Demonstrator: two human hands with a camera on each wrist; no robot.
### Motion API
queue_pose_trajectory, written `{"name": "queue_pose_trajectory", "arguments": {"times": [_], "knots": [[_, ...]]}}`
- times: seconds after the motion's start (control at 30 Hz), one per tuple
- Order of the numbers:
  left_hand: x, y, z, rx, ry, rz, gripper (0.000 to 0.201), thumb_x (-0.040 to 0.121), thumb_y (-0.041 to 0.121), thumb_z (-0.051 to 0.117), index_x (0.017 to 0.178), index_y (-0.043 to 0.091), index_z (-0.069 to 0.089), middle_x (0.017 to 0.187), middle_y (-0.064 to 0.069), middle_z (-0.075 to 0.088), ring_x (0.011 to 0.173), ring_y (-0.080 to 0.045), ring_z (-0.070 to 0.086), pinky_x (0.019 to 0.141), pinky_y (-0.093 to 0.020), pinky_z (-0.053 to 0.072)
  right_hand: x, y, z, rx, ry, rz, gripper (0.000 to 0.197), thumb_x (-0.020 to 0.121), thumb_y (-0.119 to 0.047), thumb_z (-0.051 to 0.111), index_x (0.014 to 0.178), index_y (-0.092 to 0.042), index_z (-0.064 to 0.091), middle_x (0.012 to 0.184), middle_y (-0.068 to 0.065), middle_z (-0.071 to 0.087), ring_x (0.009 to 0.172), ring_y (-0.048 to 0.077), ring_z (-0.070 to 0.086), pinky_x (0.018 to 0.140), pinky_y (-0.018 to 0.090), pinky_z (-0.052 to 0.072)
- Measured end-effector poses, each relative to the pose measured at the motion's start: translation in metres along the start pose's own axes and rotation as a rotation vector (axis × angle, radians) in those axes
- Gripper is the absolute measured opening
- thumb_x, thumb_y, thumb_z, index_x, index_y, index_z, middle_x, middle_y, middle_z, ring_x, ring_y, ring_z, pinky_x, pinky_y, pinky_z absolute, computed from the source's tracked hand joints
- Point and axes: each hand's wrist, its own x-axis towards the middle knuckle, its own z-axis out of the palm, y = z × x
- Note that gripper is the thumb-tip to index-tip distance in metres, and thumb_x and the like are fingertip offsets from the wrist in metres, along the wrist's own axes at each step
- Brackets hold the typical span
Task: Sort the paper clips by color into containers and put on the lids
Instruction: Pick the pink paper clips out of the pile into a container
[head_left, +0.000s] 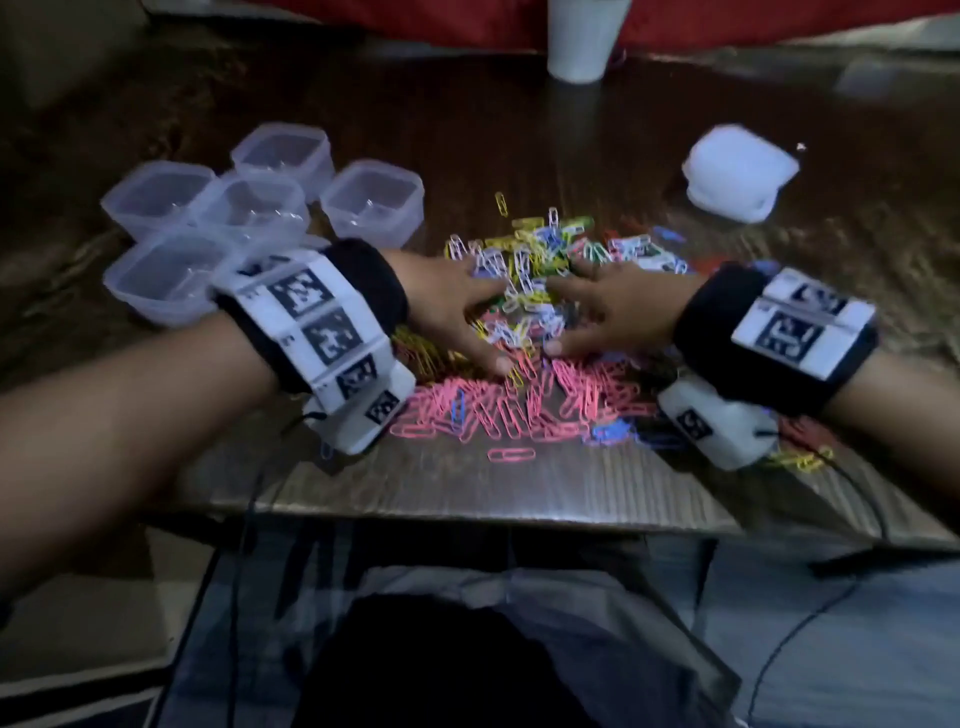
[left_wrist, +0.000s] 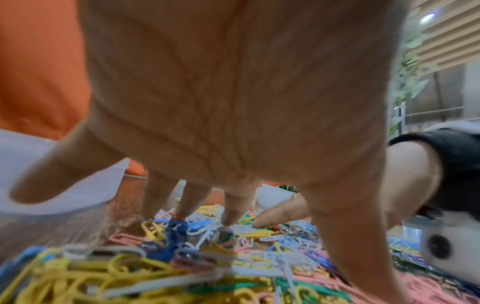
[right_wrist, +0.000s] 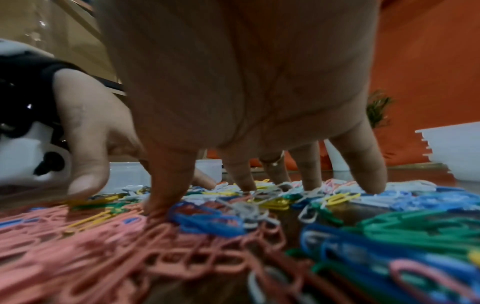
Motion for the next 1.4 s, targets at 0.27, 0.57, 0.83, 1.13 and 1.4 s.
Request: {"name": "queue_pose_trajectory", "arguments": {"times": [0.27,0.57,0.83,1.13,1.4], "knots": [[-0.004,0.004,-0.003,0.021,0.187,0.003,0.096,0.072,0.068,0.046,0.149,0.021,0.015,0.154,-0.006,0.022,0.138,-0.024,0.027,0.111,-0.037,0.026,-0.013,0.011,-0.017,-0.007,0.133,-0.018,0.083,0.083,-0.059,0.047,0.149,-0.025,0.009,0.157,0.005,0.013,0.142,0.025,0.017,0.115,0.042,0.020],[-0.009,0.020,0.004,0.000,0.214,-0.035,0.081,0.083,0.058,0.053,0.148,0.023,0.021,0.149,-0.008,0.033,0.132,-0.026,0.037,0.102,-0.035,0.035,-0.038,0.002,-0.013,-0.061,0.181,-0.017,0.072,0.087,-0.042,0.058,0.147,-0.023,0.024,0.149,0.009,0.029,0.133,0.026,0.035,0.105,0.034,0.032],[-0.027,0.007,0.015,-0.034,0.308,-0.027,0.056,0.075,0.056,0.062,0.115,0.020,0.051,0.089,0.000,0.055,0.076,-0.013,0.050,0.070,-0.028,0.039,-0.060,-0.011,0.008,0.004,0.168,0.030,0.054,0.081,-0.057,0.055,0.101,-0.007,0.059,0.088,0.008,0.061,0.076,0.019,0.053,0.062,0.027,0.038],[-0.040,0.008,0.040,-0.076,0.323,0.050,0.063,0.068,0.050,0.074,0.118,0.021,0.047,0.095,0.002,0.045,0.089,-0.016,0.044,0.072,-0.028,0.037,-0.043,-0.035,0.010,-0.036,0.165,0.035,0.056,0.073,-0.053,0.068,0.103,-0.009,0.052,0.075,-0.001,0.046,0.076,0.019,0.047,0.052,0.023,0.034],[-0.029,0.014,0.030,-0.041,0.329,0.075,0.047,0.073,0.035,0.076,0.111,0.017,0.056,0.078,0.009,0.046,0.082,-0.013,0.044,0.068,-0.025,0.034,-0.032,-0.023,0.008,0.147,0.279,-0.058,0.041,0.072,-0.031,0.076,0.106,-0.015,0.058,0.097,0.002,0.061,0.084,0.018,0.052,0.069,0.025,0.041]]}}
